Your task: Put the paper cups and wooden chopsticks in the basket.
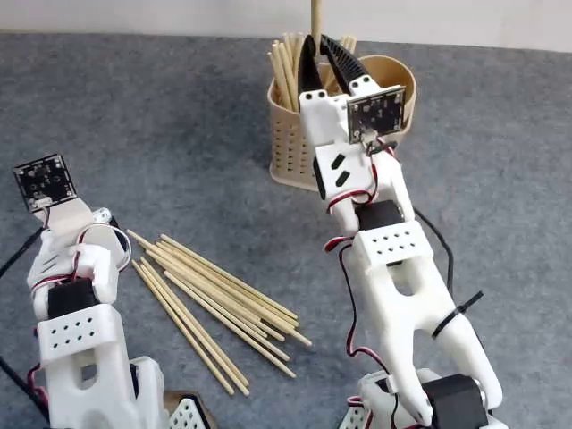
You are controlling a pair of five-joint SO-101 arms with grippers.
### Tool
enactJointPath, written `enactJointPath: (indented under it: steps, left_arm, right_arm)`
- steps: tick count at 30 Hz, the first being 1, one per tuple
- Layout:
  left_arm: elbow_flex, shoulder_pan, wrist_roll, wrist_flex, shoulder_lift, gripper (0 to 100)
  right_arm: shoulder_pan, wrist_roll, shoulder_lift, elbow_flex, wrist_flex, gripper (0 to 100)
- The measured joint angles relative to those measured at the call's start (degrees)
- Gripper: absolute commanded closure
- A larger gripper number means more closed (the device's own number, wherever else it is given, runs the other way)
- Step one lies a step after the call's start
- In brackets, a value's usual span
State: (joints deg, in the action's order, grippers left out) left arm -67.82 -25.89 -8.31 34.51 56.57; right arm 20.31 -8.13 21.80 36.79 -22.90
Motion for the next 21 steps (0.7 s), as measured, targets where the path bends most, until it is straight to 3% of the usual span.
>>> enactJointPath:
  steps: [16, 21]
  left_arm:
    - [0.00, 0.00, 0.00, 0.00, 0.00, 97]
    - [0.00, 0.00, 0.00, 0.00, 0.00, 97]
  right_arm:
    - [0.00, 0.00, 0.00, 0.00, -0.09, 90.6]
    - [0.00, 0.26, 0.79, 0.00, -0.09, 97.9]
